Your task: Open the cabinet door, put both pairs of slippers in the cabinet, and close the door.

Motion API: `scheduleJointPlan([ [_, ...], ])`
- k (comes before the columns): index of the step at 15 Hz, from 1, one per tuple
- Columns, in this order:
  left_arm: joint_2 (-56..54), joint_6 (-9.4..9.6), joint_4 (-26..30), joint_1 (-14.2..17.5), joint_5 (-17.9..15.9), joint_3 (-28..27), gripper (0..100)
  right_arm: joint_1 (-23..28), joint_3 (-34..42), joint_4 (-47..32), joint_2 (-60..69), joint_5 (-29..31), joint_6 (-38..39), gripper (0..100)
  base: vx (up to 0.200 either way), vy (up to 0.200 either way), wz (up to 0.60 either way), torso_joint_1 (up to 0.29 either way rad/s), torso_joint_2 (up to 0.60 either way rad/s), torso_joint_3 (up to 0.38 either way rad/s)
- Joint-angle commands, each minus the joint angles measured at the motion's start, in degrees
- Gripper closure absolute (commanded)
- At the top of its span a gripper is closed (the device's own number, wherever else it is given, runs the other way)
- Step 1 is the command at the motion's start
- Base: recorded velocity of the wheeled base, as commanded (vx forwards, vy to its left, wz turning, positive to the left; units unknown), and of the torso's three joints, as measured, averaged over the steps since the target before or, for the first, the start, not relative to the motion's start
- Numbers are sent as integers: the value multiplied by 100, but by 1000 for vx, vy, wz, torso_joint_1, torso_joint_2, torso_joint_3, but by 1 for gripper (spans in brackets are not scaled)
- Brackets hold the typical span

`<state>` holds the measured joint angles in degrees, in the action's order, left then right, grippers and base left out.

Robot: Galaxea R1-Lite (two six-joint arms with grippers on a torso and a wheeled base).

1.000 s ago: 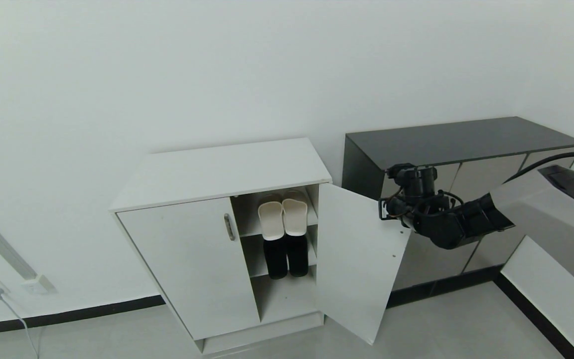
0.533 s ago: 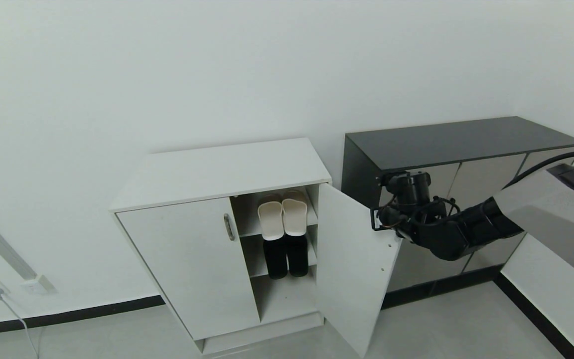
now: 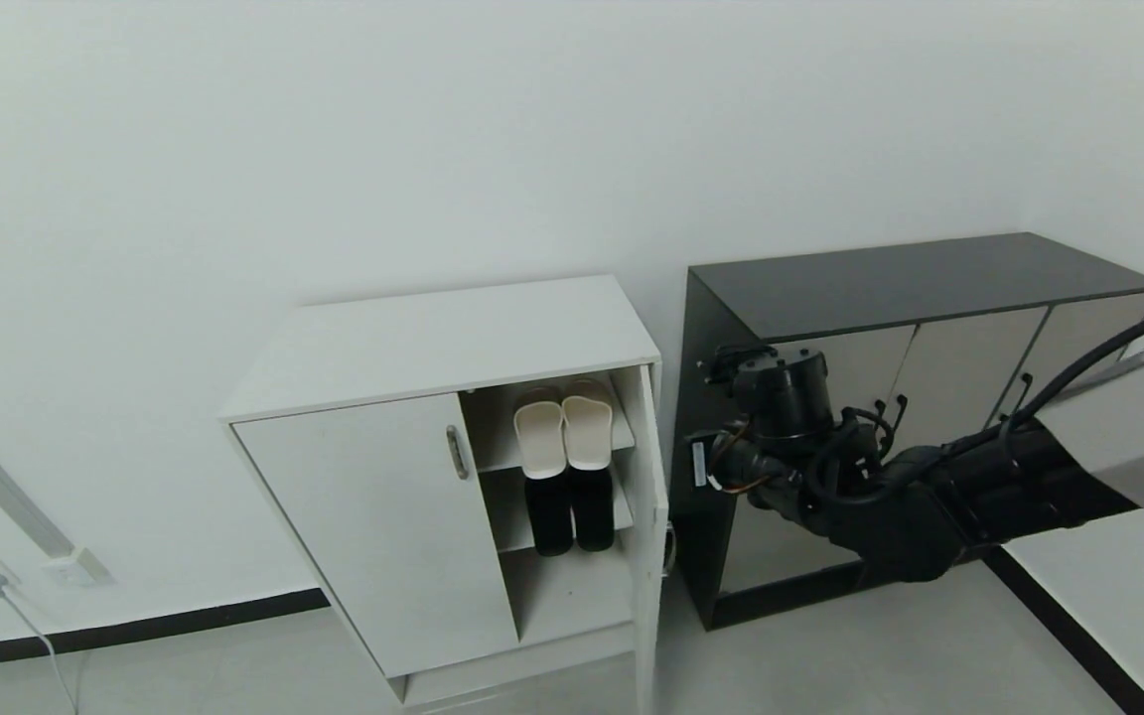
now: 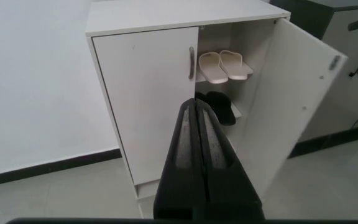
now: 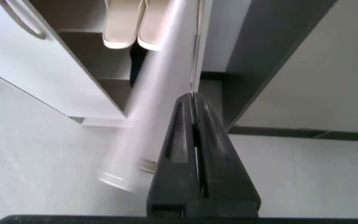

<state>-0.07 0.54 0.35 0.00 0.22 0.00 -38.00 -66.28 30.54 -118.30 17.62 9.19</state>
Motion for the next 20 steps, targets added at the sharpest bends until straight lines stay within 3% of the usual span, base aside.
scheduleJointPlan([
  [1,7,-1,0,0,4,0,100,-50,256,110,334,-136,-40,100,0,0,0,0,0,0],
  [9,7,-1,0,0,4,0,100,-349,959,392,580,-153,-67,100,0,0,0,0,0,0],
  [15,7,-1,0,0,4,0,100,-507,1117,400,553,-294,-49,100,0,0,600,4,1,0],
  [20,7,-1,0,0,13,-9,100,-507,1574,1095,378,-566,-75,100,0,0,0,0,0,0],
])
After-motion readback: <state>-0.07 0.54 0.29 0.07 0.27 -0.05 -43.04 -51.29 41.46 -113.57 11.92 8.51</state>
